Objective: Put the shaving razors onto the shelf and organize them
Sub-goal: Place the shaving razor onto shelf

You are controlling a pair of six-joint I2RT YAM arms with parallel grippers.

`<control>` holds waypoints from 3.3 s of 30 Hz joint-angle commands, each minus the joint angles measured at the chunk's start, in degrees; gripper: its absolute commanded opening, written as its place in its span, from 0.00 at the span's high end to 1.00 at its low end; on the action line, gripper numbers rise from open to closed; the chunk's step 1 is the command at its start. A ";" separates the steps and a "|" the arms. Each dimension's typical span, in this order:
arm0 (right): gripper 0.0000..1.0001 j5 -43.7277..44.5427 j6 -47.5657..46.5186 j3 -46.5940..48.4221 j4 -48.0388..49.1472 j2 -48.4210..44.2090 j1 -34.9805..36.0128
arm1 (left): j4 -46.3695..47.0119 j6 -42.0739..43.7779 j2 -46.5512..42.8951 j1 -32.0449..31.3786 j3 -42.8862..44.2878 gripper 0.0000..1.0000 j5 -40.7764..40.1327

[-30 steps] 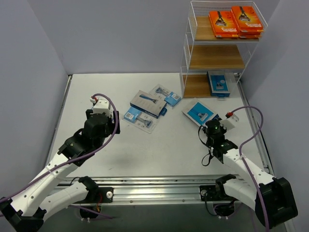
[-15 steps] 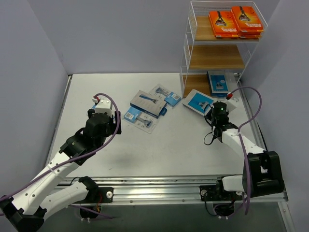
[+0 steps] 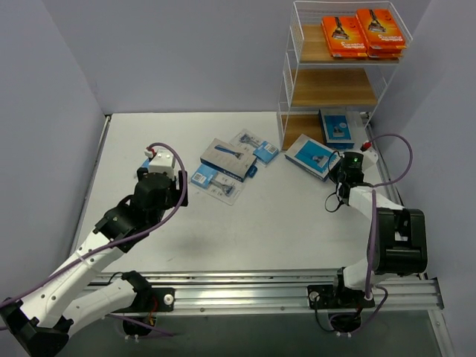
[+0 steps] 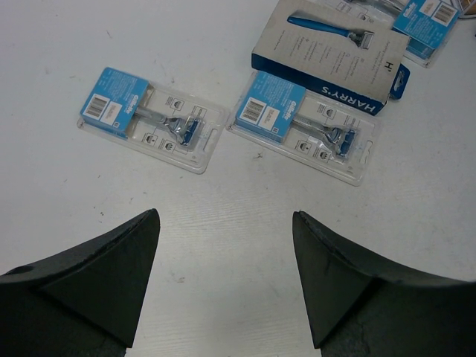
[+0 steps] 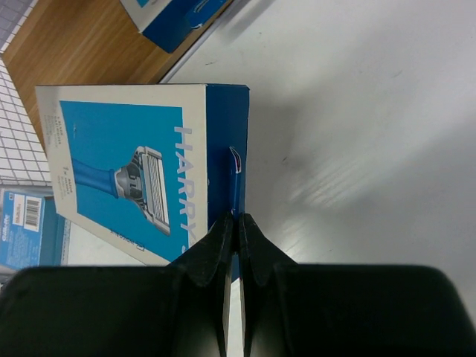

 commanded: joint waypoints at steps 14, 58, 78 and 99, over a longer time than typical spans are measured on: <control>1.00 -5.12 10.42 0.80 6.93 2.88 -5.04 | 0.61 -0.38 1.01 0.19 0.87 0.19 -0.42; 1.00 13.24 37.77 -8.61 19.85 -1.78 4.61 | 0.61 -0.38 0.57 0.11 0.78 0.19 0.55; 1.00 29.33 48.40 -5.26 19.76 5.60 13.24 | 0.79 -0.56 0.65 -0.68 0.60 0.19 1.16; 1.00 38.83 61.15 4.22 12.20 15.88 19.39 | 0.96 -0.30 3.55 -1.03 0.34 0.19 -0.24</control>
